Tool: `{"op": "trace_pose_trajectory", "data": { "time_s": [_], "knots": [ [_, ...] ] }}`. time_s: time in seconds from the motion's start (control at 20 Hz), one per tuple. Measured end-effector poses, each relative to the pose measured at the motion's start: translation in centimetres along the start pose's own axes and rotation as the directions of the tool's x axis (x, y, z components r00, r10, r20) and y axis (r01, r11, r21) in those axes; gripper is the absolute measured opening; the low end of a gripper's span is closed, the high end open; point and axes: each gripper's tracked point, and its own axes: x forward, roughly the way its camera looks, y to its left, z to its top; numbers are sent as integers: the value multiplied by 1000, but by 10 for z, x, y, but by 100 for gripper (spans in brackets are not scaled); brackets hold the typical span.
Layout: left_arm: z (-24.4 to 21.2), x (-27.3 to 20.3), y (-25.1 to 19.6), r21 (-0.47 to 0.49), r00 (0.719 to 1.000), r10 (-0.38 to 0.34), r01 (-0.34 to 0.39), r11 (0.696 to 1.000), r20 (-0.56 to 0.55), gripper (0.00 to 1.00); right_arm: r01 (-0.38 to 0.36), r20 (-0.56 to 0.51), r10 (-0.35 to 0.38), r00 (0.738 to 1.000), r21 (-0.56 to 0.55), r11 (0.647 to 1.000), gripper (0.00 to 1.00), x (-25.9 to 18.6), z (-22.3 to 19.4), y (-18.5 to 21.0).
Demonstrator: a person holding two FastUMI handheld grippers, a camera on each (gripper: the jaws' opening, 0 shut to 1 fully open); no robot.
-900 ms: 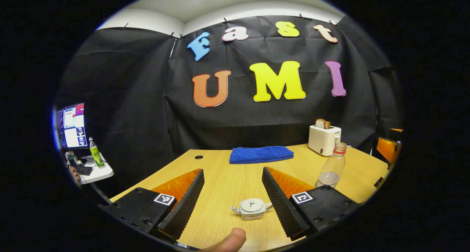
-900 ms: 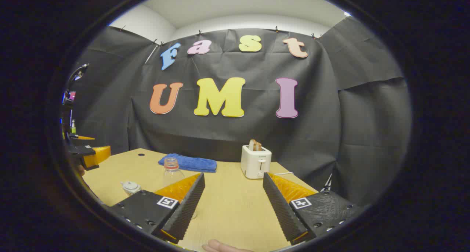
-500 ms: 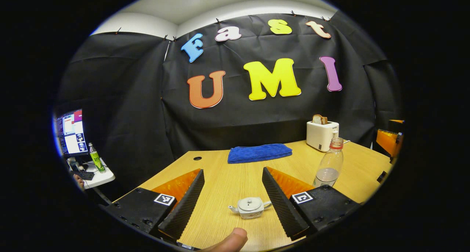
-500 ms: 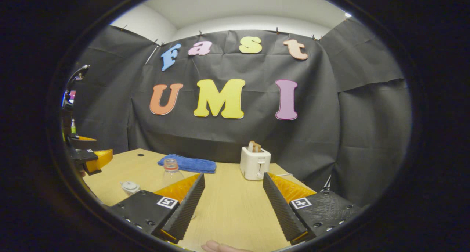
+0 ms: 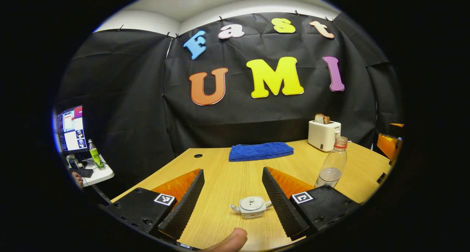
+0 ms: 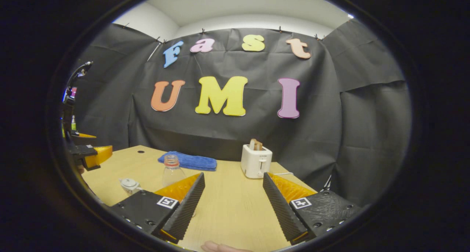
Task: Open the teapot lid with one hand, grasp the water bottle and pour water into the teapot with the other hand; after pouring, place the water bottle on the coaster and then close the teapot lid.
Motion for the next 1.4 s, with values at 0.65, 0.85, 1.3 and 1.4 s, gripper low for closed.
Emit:
{"op": "trace_pose_trajectory", "data": {
  "time_s": [0.65, 0.85, 1.3, 1.4],
  "knots": [
    [-94, 60, -34, 7, 982, -80, 82, 997, -173, 99, 20, 4, -20, 1000, 0, 1000, 95, 5, -1, -5],
    [-103, 68, -45, -11, 978, -123, 123, 992, -166, 92, 27, 2, -27, 1000, 3, 1000, 97, 7, -3, -6],
    [-110, 84, -43, -21, 982, -125, 123, 992, -143, 30, -4, 1, 4, 1000, -12, 1000, 95, 5, -6, 9],
    [-108, 84, -44, -21, 982, -127, 126, 992, -138, 16, -13, -2, 13, 1000, -18, 1000, 95, 5, -7, 13]
  ]
}}
